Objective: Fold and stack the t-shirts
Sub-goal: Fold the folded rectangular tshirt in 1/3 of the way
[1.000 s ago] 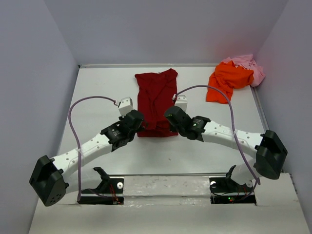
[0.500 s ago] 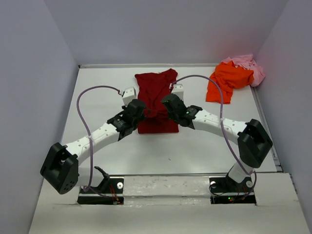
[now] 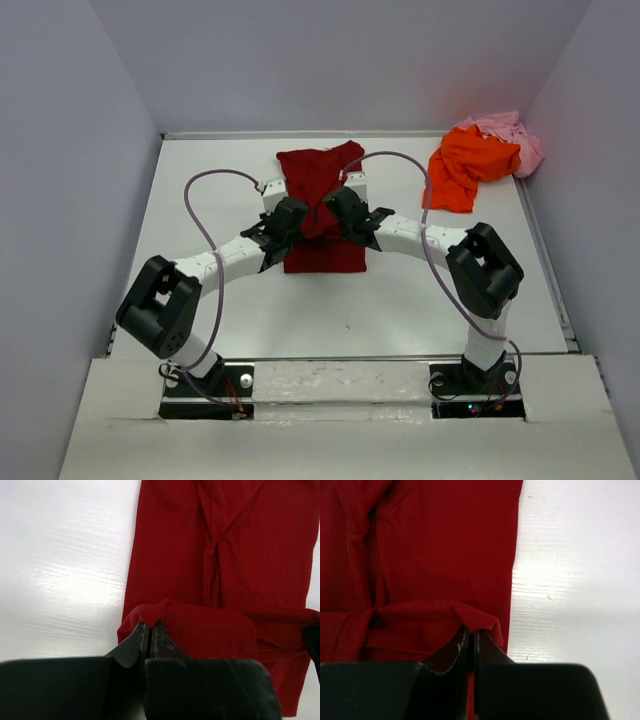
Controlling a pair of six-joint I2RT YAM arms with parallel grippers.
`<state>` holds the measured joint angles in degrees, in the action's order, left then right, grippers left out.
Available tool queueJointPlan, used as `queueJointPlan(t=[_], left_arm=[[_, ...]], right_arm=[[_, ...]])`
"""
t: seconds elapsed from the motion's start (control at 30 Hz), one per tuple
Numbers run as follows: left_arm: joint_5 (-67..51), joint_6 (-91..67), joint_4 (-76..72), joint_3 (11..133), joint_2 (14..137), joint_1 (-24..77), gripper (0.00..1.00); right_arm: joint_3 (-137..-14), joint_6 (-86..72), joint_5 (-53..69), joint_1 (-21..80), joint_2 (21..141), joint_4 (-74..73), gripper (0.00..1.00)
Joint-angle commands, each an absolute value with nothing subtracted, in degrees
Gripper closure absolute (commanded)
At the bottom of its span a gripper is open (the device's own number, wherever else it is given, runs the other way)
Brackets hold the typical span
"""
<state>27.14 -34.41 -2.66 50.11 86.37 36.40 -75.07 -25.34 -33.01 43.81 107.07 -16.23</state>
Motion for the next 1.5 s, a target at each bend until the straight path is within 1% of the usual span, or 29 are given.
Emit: queueJointPlan(t=[0.0, 0.2, 0.23, 0.27, 0.33, 0.37, 0.4, 0.43, 0.47, 0.5, 0.53, 0.57, 0.6, 0.63, 0.67, 0.8, 0.9, 0.93, 1.03, 1.17, 1.47], left_arm=[[28.12, -33.84, -7.03, 54.22, 90.34, 35.77, 1.0], [29.35, -32.79, -7.65, 58.18, 97.11, 35.42, 1.0], [29.36, -32.35, -6.95, 59.84, 98.34, 35.42, 0.98], [29.53, -31.56, -6.33, 60.81, 98.87, 35.42, 0.9], [29.71, -30.85, -5.02, 62.74, 99.49, 35.24, 0.8], [29.88, -30.59, -3.88, 64.41, 99.49, 35.16, 0.71], [30.93, -29.89, -3.17, 65.21, 99.23, 35.16, 0.55], [31.55, -29.36, -1.6, 67.04, 98.36, 35.07, 0.51], [32.86, -28.57, -0.89, 67.84, 97.57, 34.98, 0.47], [33.39, -26.91, -0.18, 69.59, 96.86, 35.07, 0.4], [34.01, -26.02, 0.09, 69.61, 95.81, 34.89, 0.37], [34.88, -25.06, 2.52, 71.52, 93.8, 34.63, 0.36], [35.33, -24.35, 3.33, 72.59, 92.82, 34.45, 0.33], [35.42, -23.39, 4.47, 75.38, 91.86, 34.11, 0.32], [35.16, -23.12, 7.09, 76.89, 90.37, 33.41, 0.31], [32.26, -18.99, 9.84, 81.82, 86.93, 31.65, 0.31], [30.85, -16.35, 6.52, 77.71, 83.33, 29.72, 0.31], [30.76, -16.17, 4.68, 72.74, 82.1, 29.36, 0.31], [29.8, -16.96, -2.26, 64.81, 77.27, 28.92, 0.31], [27.33, -17.58, -2.28, 66.01, 75.33, 28.74, 0.3], [29.0, -16.26, -3.25, 65.04, 73.04, 28.48, 0.29]], right_arm=[[-79.36, -25.31, -34.27, 43.15, 109.86, -13.71, 1.0], [-82.7, -25.05, -34.63, 41.92, 114.43, -14.24, 1.0], [-83.23, -24.79, -34.72, 41.31, 115.04, -14.93, 1.0], [-83.75, -24.7, -34.98, 41.31, 116.09, -15.29, 0.95], [-84.46, -24.17, -35.42, 40.79, 116.89, -16.08, 0.86], [-84.9, -24.17, -35.68, 40.78, 117.07, -16.17, 0.74], [-85.08, -23.47, -35.77, 40.26, 117.16, -16.17, 0.66], [-85.25, -23.21, -36.82, 40.25, 116.98, -16.61, 0.52], [-85.17, -22.59, -37.17, 40.25, 116.63, -16.7, 0.46], [-85.25, -21.98, -37.53, 40.25, 115.76, -16.61, 0.43], [-85.43, -21.19, -37.53, 40.25, 115.32, -16.61, 0.4], [-85.86, -18.92, -36.49, 40.25, 114.88, -16.61, 0.32], [-86.22, -17.94, -36.56, 40.25, 114.53, -16.61, 0.31], [-86.48, -17.06, -36.82, 40.25, 113.56, -17.05, 0.31], [-86.57, -15.92, -36.83, 40.25, 112.77, -17.14, 0.3], [-86.31, -13.71, -33.94, 40.25, 108.12, -17.49, 0.29], [-86.05, -12.92, -30.51, 40.25, 104.86, -18.1, 0.29], [-85.7, -12.92, -28.15, 40.25, 104.24, -18.45, 0.29], [-84.56, -13.01, -24.54, 40.25, 102.57, -18.72, 0.28], [-84.55, -13.18, -21.19, 40.25, 103.79, -19.07, 0.28], [-88.06, -17.83, -14.59, 40.25, 112.06, -19.25, 0.28]])
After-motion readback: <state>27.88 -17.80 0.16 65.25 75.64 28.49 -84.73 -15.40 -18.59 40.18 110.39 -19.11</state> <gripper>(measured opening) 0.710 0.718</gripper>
